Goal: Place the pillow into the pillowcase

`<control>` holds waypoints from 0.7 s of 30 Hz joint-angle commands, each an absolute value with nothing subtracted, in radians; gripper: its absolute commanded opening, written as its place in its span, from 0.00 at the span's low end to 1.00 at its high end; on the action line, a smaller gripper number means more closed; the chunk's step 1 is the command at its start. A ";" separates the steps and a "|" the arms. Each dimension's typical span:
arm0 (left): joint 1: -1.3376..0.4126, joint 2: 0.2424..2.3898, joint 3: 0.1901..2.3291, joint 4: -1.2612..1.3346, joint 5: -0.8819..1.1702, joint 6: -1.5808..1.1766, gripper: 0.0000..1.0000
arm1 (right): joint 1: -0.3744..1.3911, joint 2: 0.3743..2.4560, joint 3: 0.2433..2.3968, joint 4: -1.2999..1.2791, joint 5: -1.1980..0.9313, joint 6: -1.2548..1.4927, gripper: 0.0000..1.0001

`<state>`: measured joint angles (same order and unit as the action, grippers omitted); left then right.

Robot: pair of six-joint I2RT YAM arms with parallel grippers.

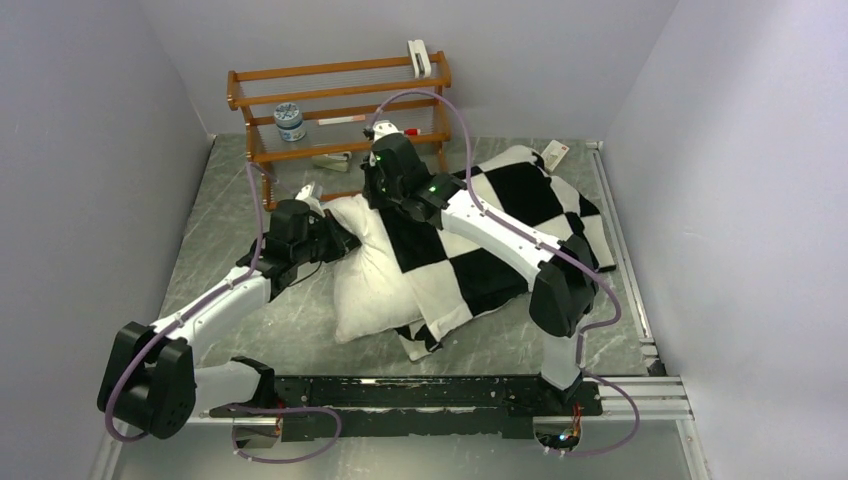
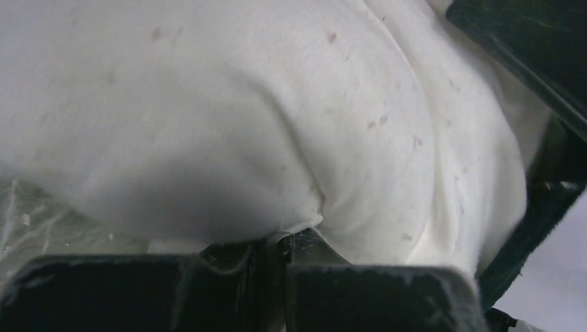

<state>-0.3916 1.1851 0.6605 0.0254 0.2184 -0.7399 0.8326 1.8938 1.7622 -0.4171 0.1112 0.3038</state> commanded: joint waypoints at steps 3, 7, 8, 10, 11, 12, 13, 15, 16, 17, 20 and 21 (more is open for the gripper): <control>-0.399 1.224 0.731 0.240 0.326 -0.854 0.05 | 0.957 1.831 1.704 0.011 -0.120 0.538 0.00; -0.406 1.210 0.735 0.219 0.310 -0.849 0.05 | 0.956 1.792 1.621 0.104 -0.040 0.573 0.08; -0.406 1.204 0.732 0.213 0.307 -0.848 0.05 | 0.955 1.788 1.617 0.098 -0.019 0.564 0.10; -0.407 1.191 0.727 0.209 0.304 -0.848 0.05 | 0.950 1.789 1.621 0.059 0.016 0.525 0.00; -0.408 1.185 0.725 0.206 0.302 -0.848 0.05 | 0.946 1.790 1.624 0.034 0.030 0.507 0.00; -0.408 1.181 0.726 0.198 0.297 -0.846 0.05 | 0.942 1.791 1.625 0.011 0.037 0.489 0.00; -0.408 1.176 0.729 0.189 0.294 -0.841 0.05 | 0.941 1.788 1.627 -0.010 0.045 0.464 0.00; -0.408 1.173 0.737 0.170 0.289 -0.833 0.05 | 0.944 1.770 1.626 -0.047 0.065 0.427 0.00; -0.408 1.170 0.739 0.166 0.287 -0.829 0.05 | 0.945 1.759 1.623 -0.054 0.067 0.409 0.00; -0.408 1.166 0.740 0.161 0.287 -0.828 0.05 | 0.945 1.750 1.624 -0.075 0.068 0.387 0.00; -0.408 1.158 0.745 0.141 0.280 -0.819 0.05 | 0.943 1.721 1.663 -0.234 0.185 0.290 0.19; -0.408 1.156 0.744 0.136 0.278 -0.816 0.05 | 0.943 1.708 1.665 -0.284 0.255 0.256 0.26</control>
<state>-0.3954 1.1858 0.6930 0.0788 0.2470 -0.8249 0.9421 1.7641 1.6192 -0.1028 0.0963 0.4004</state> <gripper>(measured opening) 0.094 0.142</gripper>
